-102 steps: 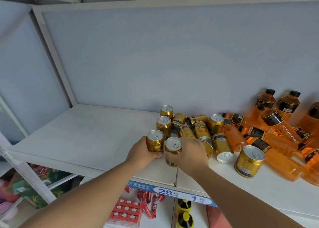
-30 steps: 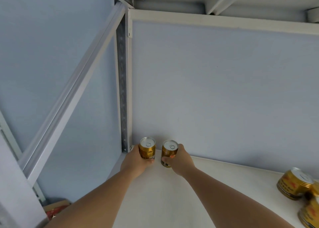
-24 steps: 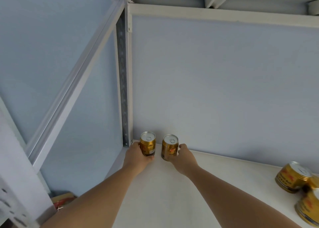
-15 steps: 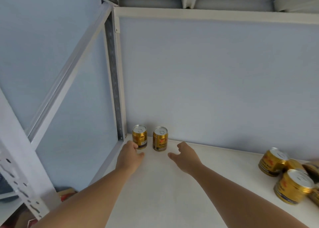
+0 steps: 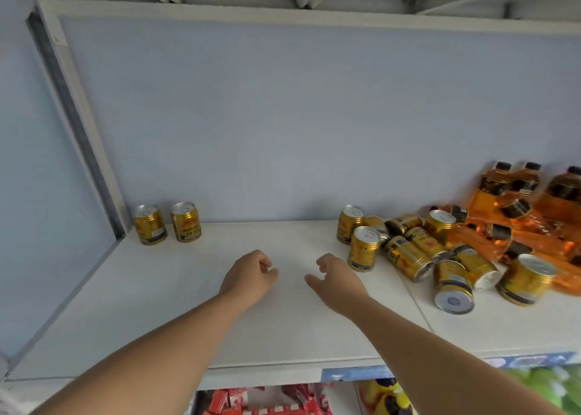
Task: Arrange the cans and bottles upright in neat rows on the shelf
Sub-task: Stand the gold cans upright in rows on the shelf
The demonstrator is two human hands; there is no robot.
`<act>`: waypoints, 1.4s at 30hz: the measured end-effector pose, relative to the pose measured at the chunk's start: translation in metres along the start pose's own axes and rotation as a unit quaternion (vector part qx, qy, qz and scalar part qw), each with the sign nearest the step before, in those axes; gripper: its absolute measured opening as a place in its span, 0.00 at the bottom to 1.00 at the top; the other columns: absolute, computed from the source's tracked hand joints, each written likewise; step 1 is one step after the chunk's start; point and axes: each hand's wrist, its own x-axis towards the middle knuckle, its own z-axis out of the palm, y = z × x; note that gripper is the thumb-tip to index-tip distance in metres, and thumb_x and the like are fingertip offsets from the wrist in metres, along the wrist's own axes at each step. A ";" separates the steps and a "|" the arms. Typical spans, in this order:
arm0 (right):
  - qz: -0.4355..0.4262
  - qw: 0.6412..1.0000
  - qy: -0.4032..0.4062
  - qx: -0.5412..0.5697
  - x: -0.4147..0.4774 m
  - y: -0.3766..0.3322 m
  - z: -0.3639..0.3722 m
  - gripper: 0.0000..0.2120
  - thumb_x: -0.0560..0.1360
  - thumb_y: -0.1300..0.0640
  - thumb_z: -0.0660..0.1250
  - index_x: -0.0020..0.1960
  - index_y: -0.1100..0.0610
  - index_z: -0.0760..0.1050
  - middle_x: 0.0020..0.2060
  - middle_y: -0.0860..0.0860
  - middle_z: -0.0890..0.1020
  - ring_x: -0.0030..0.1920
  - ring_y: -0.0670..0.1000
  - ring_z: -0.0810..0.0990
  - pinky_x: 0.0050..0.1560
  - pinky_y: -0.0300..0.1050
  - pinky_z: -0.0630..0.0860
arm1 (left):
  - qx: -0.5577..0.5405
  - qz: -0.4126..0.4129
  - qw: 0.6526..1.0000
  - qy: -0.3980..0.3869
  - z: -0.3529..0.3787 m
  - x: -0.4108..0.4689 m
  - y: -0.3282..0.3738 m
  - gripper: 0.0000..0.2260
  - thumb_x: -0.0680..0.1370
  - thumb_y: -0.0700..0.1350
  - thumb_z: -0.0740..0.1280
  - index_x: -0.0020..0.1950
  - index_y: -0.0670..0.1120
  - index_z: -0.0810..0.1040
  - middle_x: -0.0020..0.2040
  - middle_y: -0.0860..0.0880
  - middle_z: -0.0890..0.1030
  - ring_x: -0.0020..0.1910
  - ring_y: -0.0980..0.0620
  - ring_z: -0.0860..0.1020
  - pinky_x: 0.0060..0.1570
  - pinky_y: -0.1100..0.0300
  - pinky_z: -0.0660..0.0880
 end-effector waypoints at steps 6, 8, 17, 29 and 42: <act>0.026 0.999 0.034 0.018 -0.046 0.062 -0.033 0.24 0.75 0.40 0.69 0.67 0.50 0.72 0.58 0.46 0.79 0.51 0.46 0.77 0.46 0.41 0.71 | 0.011 0.053 0.997 -0.051 0.060 -0.037 0.069 0.12 0.76 0.57 0.72 0.55 0.55 0.77 0.49 0.56 0.79 0.49 0.53 0.79 0.51 0.57 0.77; 0.029 0.999 0.037 0.023 -0.057 0.076 -0.041 0.24 0.75 0.41 0.68 0.67 0.51 0.72 0.58 0.46 0.79 0.53 0.47 0.78 0.48 0.42 0.73 | 0.010 0.062 0.996 -0.060 0.075 -0.045 0.082 0.13 0.77 0.57 0.72 0.57 0.53 0.77 0.50 0.55 0.79 0.50 0.52 0.79 0.52 0.56 0.77; 0.057 0.984 0.170 0.019 -0.083 0.120 -0.100 0.15 0.76 0.43 0.67 0.59 0.49 0.74 0.50 0.45 0.78 0.46 0.46 0.76 0.42 0.44 0.71 | 0.010 0.075 0.993 -0.089 0.103 -0.031 0.122 0.20 0.76 0.58 0.73 0.63 0.50 0.74 0.51 0.53 0.76 0.49 0.52 0.77 0.46 0.59 0.73; 0.360 0.925 0.104 0.059 -0.055 0.163 -0.149 0.36 0.70 0.31 0.65 0.60 0.62 0.73 0.45 0.54 0.80 0.44 0.56 0.81 0.47 0.50 0.81 | -0.082 0.062 0.993 -0.051 0.123 0.018 0.155 0.35 0.67 0.56 0.81 0.69 0.44 0.73 0.62 0.43 0.77 0.61 0.43 0.78 0.59 0.46 0.77; 0.393 0.915 0.033 0.082 -0.021 0.163 -0.143 0.31 0.67 0.31 0.68 0.53 0.57 0.74 0.43 0.54 0.80 0.40 0.55 0.83 0.42 0.48 0.84 | -0.124 0.123 0.984 -0.040 0.132 0.047 0.162 0.26 0.70 0.63 0.76 0.62 0.52 0.75 0.56 0.53 0.80 0.56 0.51 0.79 0.52 0.52 0.79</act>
